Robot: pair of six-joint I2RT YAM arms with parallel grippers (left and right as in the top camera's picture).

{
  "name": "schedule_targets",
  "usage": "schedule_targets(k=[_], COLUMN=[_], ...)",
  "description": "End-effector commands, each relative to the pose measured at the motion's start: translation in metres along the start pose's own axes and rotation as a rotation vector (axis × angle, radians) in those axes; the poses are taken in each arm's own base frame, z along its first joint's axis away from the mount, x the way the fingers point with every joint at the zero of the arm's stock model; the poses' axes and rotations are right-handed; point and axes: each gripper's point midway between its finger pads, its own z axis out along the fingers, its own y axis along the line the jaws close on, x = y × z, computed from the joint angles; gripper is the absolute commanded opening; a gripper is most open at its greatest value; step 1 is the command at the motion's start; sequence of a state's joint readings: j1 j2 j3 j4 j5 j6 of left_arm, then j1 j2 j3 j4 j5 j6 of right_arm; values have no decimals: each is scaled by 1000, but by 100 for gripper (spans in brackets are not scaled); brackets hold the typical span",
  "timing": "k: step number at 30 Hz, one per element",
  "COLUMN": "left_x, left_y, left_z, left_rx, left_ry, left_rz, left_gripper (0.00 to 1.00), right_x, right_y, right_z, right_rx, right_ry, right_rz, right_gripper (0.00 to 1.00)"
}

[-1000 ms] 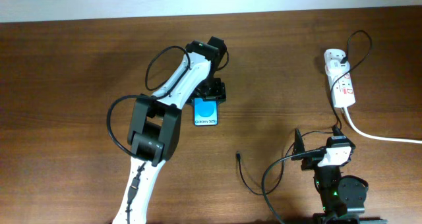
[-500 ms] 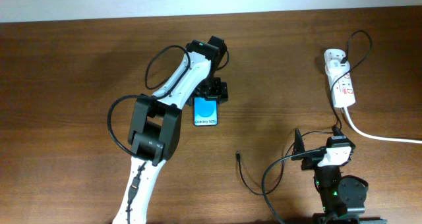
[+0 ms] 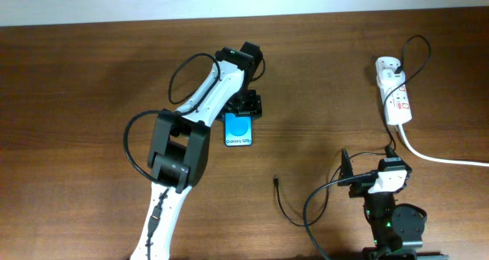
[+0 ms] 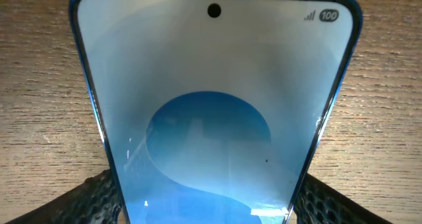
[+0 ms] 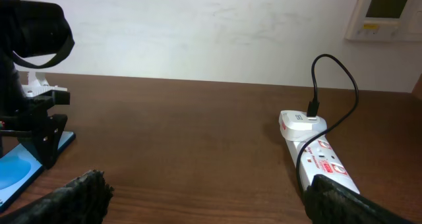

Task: Plug charger to phone and switch on socket
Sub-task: 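Close the left gripper on the phone's sides and adjust grip, then lift the phone with the left gripper and tilt it upright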

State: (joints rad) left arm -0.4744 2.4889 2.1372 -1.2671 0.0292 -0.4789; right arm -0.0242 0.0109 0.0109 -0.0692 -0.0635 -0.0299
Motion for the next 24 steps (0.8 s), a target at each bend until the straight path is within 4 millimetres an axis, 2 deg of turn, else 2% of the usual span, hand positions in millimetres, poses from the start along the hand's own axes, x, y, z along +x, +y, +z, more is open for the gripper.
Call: schedule_targets(k=[1, 5, 18, 24], left_x=[8, 5, -13, -10], left_y=[15, 13, 2, 3], left_z=[24, 16, -45, -52], left_rx=[-61, -55, -13, -16], left_ry=[48, 36, -46, -40], left_rz=[-5, -5, -4, -4], left_gripper=[83, 79, 79, 79], right_x=[2, 2, 2, 2], right_y=[0, 0, 0, 0], right_z=[0, 0, 0, 0], right_rx=[2, 2, 2, 2], right_ry=[4, 4, 4, 4], right_rz=[4, 4, 4, 4], right_gripper=[98, 98, 98, 98])
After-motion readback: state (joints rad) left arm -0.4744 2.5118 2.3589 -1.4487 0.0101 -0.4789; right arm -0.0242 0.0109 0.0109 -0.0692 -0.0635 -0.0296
